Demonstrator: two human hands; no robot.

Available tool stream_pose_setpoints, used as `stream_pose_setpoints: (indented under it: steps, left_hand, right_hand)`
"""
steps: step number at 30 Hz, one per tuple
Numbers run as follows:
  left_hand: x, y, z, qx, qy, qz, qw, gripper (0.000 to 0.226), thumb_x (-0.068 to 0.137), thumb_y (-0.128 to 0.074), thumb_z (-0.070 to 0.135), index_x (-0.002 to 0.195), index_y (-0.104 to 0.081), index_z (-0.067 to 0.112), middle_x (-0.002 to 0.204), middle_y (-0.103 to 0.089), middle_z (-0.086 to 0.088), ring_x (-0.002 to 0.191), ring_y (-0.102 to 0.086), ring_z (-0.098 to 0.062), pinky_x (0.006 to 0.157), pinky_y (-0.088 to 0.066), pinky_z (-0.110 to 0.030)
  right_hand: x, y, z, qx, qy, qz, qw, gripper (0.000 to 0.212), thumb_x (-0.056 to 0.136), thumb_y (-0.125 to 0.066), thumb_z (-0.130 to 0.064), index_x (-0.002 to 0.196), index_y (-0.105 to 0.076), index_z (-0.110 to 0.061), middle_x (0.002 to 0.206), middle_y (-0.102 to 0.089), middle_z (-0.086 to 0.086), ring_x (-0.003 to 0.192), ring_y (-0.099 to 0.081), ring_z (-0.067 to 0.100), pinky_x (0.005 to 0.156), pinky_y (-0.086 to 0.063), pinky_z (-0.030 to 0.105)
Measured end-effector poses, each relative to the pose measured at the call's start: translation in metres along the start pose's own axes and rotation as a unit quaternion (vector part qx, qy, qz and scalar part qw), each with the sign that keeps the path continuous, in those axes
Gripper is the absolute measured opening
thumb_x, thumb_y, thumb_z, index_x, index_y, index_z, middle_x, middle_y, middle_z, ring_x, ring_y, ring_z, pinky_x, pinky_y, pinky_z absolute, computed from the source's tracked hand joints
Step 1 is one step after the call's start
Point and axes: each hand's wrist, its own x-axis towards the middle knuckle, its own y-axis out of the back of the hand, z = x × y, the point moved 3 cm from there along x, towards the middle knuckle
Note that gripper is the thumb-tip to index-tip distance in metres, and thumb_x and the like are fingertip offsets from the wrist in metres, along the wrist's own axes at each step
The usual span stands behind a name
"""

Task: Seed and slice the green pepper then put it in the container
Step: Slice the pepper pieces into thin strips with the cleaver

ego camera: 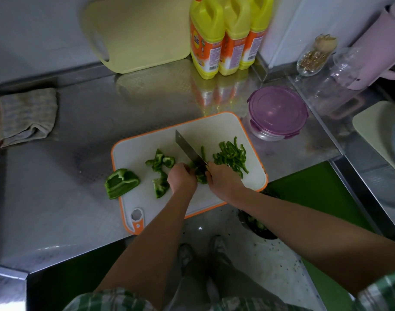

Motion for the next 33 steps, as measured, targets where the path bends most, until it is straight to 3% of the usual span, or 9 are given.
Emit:
stream_pose_setpoints:
  steps: [5,11,15,19,24,30,33]
  left_hand:
    - [-0.008,0.002,-0.004,0.01,-0.077,0.02,0.997,0.014,0.098,-0.052,0.019,0.095,-0.059,0.008,0.089,-0.064,-0.011,0.082,-0.059,-0.027,0.064,-0.04,-0.031]
    - [-0.009,0.003,-0.001,-0.015,-0.044,0.013,0.999,0.019,0.096,-0.057,0.024,0.108,-0.063,0.01,0.103,-0.068,-0.01,0.097,-0.063,-0.029,0.073,-0.044,-0.031]
    - [-0.011,0.002,-0.003,-0.037,-0.014,0.015,0.999,0.024,0.092,-0.063,0.032,0.106,-0.063,0.012,0.102,-0.07,-0.008,0.097,-0.064,-0.026,0.08,-0.05,-0.034]
    - [-0.016,0.001,-0.005,-0.064,0.017,0.023,0.998,0.031,0.089,-0.066,0.038,0.106,-0.062,0.012,0.1,-0.069,-0.007,0.096,-0.064,-0.026,0.077,-0.047,-0.031]
    - [-0.014,-0.005,-0.006,-0.084,0.057,0.025,0.995,0.023,0.088,-0.067,0.036,0.098,-0.064,0.015,0.09,-0.073,-0.009,0.087,-0.069,-0.024,0.079,-0.057,-0.037]
    - [-0.009,-0.005,-0.002,-0.105,0.077,0.022,0.991,0.018,0.09,-0.066,0.029,0.099,-0.069,0.014,0.087,-0.074,-0.009,0.088,-0.069,-0.023,0.078,-0.058,-0.035]
    - [-0.008,-0.007,-0.001,-0.111,0.084,0.019,0.99,0.017,0.091,-0.065,0.026,0.1,-0.071,0.013,0.089,-0.074,-0.01,0.09,-0.069,-0.024,0.08,-0.057,-0.036]
  right_hand:
    - [-0.006,-0.003,-0.001,0.004,0.003,0.042,0.999,0.02,0.102,-0.036,-0.02,0.108,-0.051,-0.008,0.082,-0.064,0.011,0.072,-0.064,0.029,0.055,-0.036,0.029]
    - [-0.009,0.007,0.005,0.06,-0.024,0.076,0.995,0.016,0.101,-0.04,-0.021,0.097,-0.049,-0.008,0.061,-0.041,-0.005,0.051,-0.041,0.013,0.047,-0.027,0.028]
    - [-0.013,0.019,0.008,0.071,-0.008,0.081,0.994,0.019,0.101,-0.041,-0.022,0.098,-0.051,-0.006,0.067,-0.05,0.003,0.055,-0.046,0.019,0.049,-0.032,0.03]
    - [-0.02,0.02,0.006,0.066,0.011,0.069,0.995,0.02,0.1,-0.041,-0.023,0.102,-0.052,-0.007,0.072,-0.053,0.005,0.061,-0.053,0.023,0.053,-0.036,0.03]
    - [-0.027,0.013,-0.001,0.056,-0.013,0.065,0.996,0.02,0.101,-0.04,-0.022,0.098,-0.052,-0.006,0.072,-0.049,0.003,0.063,-0.049,0.021,0.055,-0.032,0.028]
    - [-0.03,0.02,0.001,0.039,-0.003,0.059,0.998,0.019,0.102,-0.039,-0.022,0.103,-0.051,-0.007,0.073,-0.051,0.003,0.064,-0.053,0.022,0.051,-0.032,0.029]
    - [-0.031,0.017,0.003,0.036,-0.008,0.049,0.998,0.018,0.102,-0.039,-0.021,0.102,-0.05,-0.007,0.074,-0.051,0.004,0.067,-0.054,0.024,0.057,-0.034,0.029]
